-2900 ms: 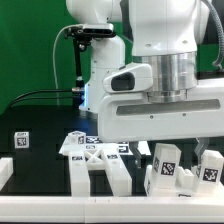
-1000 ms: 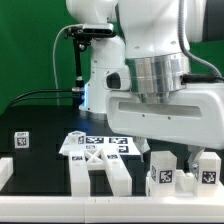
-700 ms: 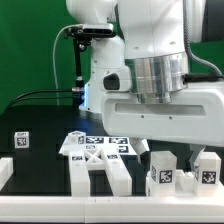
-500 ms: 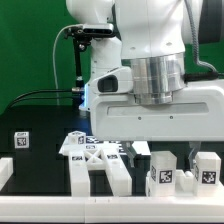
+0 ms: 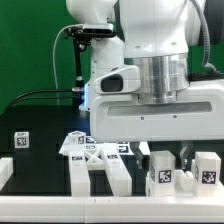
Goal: Assemble chair
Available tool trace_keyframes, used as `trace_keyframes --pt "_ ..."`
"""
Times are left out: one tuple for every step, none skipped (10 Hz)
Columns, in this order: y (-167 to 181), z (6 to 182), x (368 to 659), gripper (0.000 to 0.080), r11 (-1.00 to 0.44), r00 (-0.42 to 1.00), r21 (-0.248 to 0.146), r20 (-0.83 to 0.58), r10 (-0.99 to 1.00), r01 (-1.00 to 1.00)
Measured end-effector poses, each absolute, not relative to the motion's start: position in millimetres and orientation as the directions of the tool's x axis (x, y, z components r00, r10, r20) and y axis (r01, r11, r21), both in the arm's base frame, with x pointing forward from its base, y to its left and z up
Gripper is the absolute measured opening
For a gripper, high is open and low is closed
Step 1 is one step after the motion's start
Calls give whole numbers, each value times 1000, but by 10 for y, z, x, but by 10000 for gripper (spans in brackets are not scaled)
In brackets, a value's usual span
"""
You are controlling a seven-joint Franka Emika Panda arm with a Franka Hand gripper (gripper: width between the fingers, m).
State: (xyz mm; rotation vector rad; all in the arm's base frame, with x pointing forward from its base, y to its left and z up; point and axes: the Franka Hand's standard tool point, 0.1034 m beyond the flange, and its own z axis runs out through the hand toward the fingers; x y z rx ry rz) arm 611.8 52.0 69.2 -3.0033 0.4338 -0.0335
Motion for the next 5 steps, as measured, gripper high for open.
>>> trace_keyframes --pt "513 693 6119 285 -914 920 -108 -6 -393 -391" --pt "515 698 6121 285 -876 881 -103 -15 -472 -471" --pt "508 699 6123 285 -806 812 -103 -29 -583 -583" --pt "512 699 6123 285 -748 754 -99 -38 -656 -656" --pt "519 701 6122 285 -606 611 -87 -52 -790 -791"
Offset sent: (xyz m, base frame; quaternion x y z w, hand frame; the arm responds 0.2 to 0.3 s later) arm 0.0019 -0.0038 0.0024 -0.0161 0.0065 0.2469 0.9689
